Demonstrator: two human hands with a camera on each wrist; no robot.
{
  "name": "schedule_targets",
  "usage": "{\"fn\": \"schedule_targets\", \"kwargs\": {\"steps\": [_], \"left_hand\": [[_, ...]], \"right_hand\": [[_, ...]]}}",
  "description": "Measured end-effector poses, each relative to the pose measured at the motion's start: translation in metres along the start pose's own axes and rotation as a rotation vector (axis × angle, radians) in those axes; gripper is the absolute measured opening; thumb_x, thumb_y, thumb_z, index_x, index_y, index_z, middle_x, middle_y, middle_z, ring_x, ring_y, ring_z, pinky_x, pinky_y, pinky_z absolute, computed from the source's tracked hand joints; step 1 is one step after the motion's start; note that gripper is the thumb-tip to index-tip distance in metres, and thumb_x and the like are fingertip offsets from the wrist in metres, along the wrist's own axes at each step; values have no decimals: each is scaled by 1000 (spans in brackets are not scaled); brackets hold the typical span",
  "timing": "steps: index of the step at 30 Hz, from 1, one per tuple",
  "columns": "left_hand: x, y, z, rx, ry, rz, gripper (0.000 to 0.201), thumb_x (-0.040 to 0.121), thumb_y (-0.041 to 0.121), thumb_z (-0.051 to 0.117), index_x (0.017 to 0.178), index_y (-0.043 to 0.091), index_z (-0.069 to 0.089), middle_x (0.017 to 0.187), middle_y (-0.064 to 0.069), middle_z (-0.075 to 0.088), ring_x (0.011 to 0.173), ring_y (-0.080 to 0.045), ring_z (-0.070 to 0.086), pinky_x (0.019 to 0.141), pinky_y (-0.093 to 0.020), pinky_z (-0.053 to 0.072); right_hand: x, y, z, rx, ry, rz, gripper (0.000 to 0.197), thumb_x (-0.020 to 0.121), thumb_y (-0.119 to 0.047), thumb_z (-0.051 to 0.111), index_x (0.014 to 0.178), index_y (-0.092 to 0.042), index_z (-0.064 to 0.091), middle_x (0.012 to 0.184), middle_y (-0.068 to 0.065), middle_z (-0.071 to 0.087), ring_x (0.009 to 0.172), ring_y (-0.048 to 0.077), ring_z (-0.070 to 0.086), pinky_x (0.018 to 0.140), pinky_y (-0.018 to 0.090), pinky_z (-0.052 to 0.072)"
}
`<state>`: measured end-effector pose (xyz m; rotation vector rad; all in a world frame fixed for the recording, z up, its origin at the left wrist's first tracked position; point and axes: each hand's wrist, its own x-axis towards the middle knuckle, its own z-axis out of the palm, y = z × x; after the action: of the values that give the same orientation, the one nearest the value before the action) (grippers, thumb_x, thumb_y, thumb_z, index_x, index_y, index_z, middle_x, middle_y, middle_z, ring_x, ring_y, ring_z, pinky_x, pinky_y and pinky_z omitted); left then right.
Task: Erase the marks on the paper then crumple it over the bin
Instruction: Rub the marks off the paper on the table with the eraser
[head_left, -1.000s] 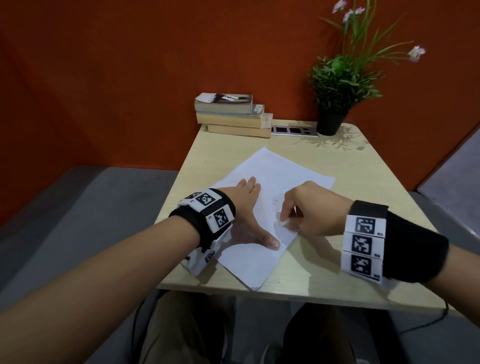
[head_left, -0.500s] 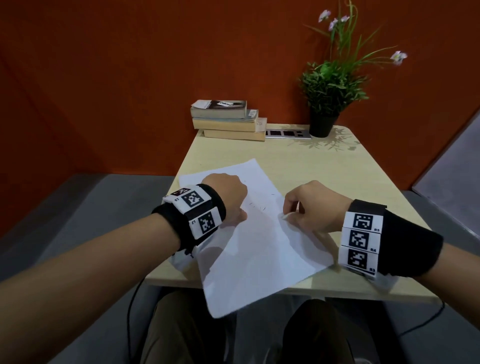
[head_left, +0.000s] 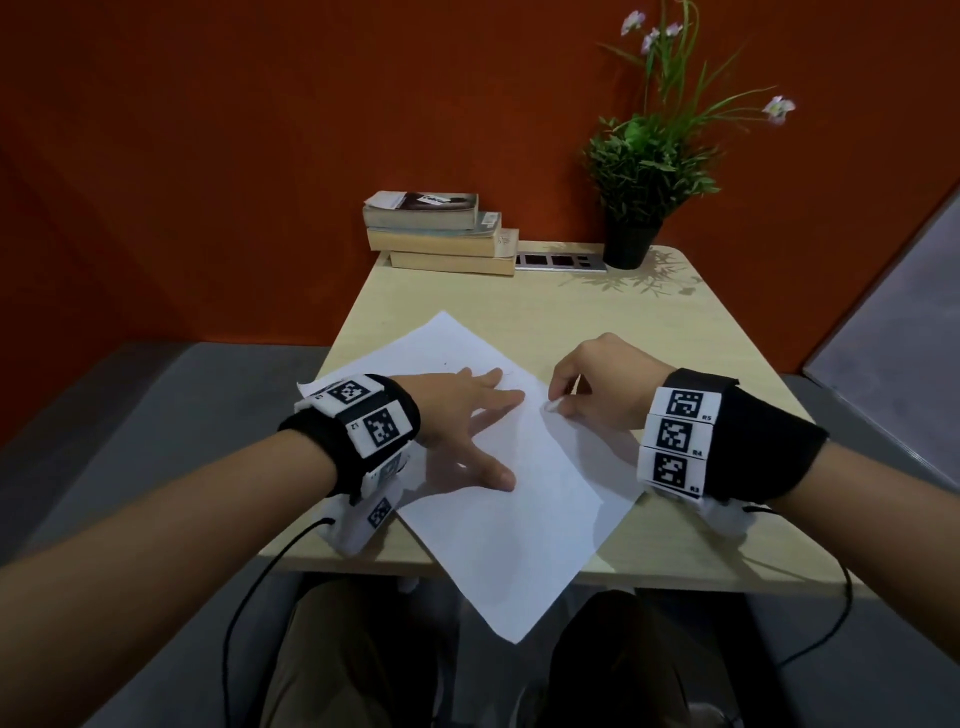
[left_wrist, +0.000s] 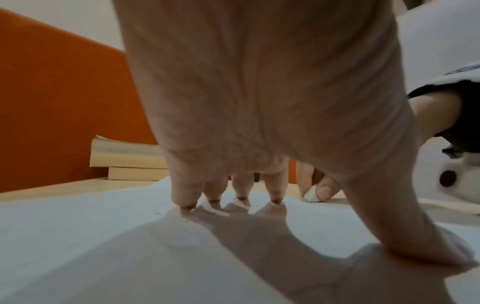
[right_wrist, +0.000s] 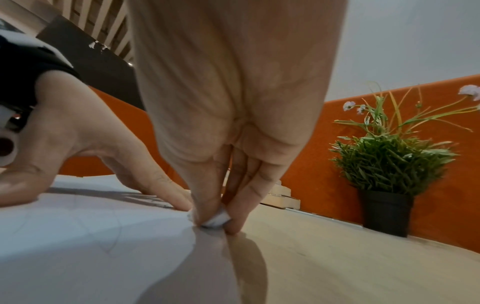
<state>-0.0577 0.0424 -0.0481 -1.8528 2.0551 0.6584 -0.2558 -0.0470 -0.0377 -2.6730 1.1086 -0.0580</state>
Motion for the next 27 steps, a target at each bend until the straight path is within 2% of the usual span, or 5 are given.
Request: {"fn": "schedule_targets", "kwargs": {"steps": [12, 17, 20, 23, 27], "left_hand": [[3, 2, -1, 28, -4, -16, 119, 64, 88, 60, 156, 48, -3, 167, 11, -14, 155, -23, -6, 122, -54, 13], [2, 21, -8, 50, 37, -67, 113, 62, 100, 40, 156, 40, 24, 167, 1, 14, 147, -26, 28, 112, -44, 31], [11, 32, -9, -34, 176, -50, 97, 68, 95, 46, 114, 11, 61, 121, -3, 63, 107, -22, 57, 86, -36, 41], [17, 47, 2, -115, 322, -41, 82, 63, 89, 63, 86, 11, 53, 77, 0, 55, 67, -18, 50, 61, -31, 38], [21, 55, 7, -99, 284, 7, 93, 67, 81, 69, 130, 17, 46, 117, -4, 56, 102, -21, 56, 72, -30, 43]], "right_hand": [[1, 0, 5, 32, 31, 20, 8, 86, -13, 71, 90, -18, 76, 90, -1, 70, 79, 18, 65, 70, 27, 52], [-11, 2, 3, 17, -31, -3, 11, 83, -13, 73, 92, -18, 77, 89, -3, 71, 80, 16, 66, 72, 27, 53], [-17, 4, 2, 17, -39, -14, 11, 83, -15, 73, 91, -20, 77, 88, -4, 72, 79, 13, 66, 72, 28, 55], [-13, 2, 1, 10, -57, -20, 12, 82, -15, 73, 91, -21, 78, 88, -5, 72, 79, 11, 65, 69, 22, 50], [-2, -1, -1, -25, -65, -20, 15, 82, -13, 72, 93, -21, 78, 89, -4, 71, 82, 15, 66, 69, 22, 46]]}}
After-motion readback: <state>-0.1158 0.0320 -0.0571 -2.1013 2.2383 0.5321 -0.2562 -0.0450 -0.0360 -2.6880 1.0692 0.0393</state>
